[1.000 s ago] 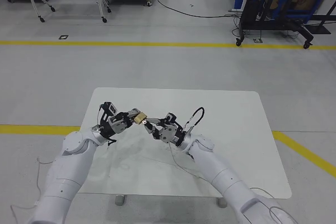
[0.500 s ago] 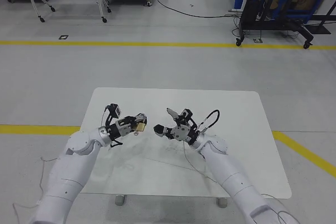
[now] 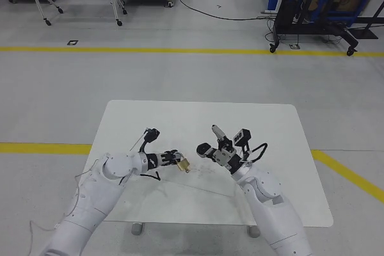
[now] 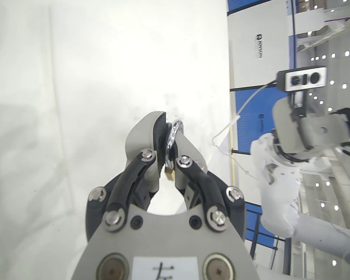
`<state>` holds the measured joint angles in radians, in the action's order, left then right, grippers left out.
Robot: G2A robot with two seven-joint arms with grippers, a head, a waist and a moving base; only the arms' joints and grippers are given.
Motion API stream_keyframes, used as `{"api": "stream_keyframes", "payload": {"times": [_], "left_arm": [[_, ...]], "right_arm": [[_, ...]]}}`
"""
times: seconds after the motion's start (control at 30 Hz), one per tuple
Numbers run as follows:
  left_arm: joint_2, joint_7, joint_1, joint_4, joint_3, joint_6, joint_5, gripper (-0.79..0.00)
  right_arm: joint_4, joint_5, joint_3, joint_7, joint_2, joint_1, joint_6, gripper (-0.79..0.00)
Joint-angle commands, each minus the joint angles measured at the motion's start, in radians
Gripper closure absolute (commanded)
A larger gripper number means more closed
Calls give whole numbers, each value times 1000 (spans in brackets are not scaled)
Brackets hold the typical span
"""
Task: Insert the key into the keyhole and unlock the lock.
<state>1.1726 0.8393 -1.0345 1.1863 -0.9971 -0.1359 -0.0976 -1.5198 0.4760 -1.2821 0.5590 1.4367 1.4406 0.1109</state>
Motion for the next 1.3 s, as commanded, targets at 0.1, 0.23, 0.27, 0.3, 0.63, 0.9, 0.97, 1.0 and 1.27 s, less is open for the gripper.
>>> {"api": "stream_keyframes", "payload": {"times": [0.1, 0.23, 0.27, 0.3, 0.63, 0.9, 0.97, 1.0, 1.27], "left_arm": [[3, 35, 20, -14, 36, 20, -71, -366], [4, 44, 29, -23, 62, 25, -141, -785], [4, 52, 32, -25, 68, 24, -153, -785], [3, 69, 36, -27, 76, 17, -176, -785], [-11, 68, 24, -22, -4, -64, -66, -785], [-28, -11, -31, 37, -78, -200, -20, -785], [-33, -37, -49, 57, -99, -236, -18, -785], [-36, -51, -60, 70, -111, -255, -15, -785], [-61, -408, -185, 182, -291, -429, -50, -785]], "right_arm": [[-21, -64, 40, -77, 3, -5, -10, -785], [-16, -81, 57, -78, 3, -17, -22, -785], [-16, -81, 57, -78, 3, -17, -22, -785], [-16, -81, 57, -78, 3, -17, -22, -785], [-16, -81, 57, -78, 3, -17, -22, -785], [-33, -109, 41, -127, -2, -5, -21, -785], [-62, -96, 7, -138, -7, 19, 2, -785], [-82, -86, -14, -144, -10, 36, 18, -785], [-222, 32, -159, -175, -25, 181, 152, -785]]}}
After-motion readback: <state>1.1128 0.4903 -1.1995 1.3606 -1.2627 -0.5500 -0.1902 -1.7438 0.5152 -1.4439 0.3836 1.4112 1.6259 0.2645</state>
